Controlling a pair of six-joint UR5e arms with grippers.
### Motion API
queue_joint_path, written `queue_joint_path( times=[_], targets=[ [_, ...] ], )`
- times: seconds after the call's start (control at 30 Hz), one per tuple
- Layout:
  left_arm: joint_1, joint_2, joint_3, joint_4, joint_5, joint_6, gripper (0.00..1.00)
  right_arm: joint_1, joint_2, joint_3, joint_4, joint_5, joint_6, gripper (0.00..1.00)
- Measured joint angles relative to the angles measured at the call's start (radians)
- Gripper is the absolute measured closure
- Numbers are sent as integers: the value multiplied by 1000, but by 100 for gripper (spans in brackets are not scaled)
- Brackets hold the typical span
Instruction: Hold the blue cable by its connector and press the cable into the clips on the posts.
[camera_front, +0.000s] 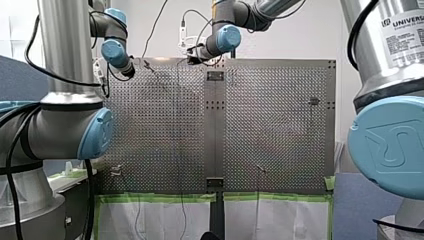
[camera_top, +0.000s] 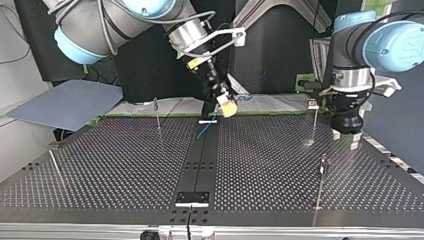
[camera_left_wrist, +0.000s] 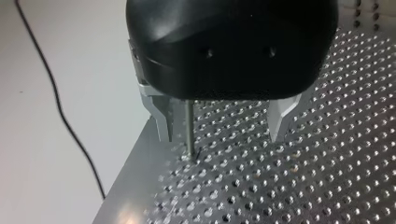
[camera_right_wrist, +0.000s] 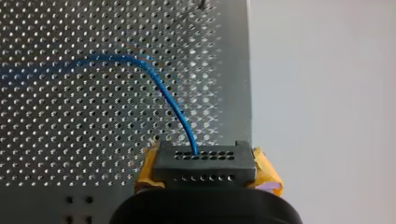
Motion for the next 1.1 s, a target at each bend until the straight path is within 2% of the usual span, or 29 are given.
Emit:
queue_joint_path(
  times=[0.17,0.43,0.73,1.1],
  targets=[
    [-2,-6,20,-22,13,37,0,-13,7,-9,-2,-1,4,100],
    [-4,0,42,-77,-27,84,0,-31,9,-28,-3,-1,9,100],
    [-7,5,70,-96,-30,142,0,-45,10,-41,-2,-3,11,100],
    [-43,10,114,-139,19,230,0,-59,11,-41,-5,1,15,100]
  ],
)
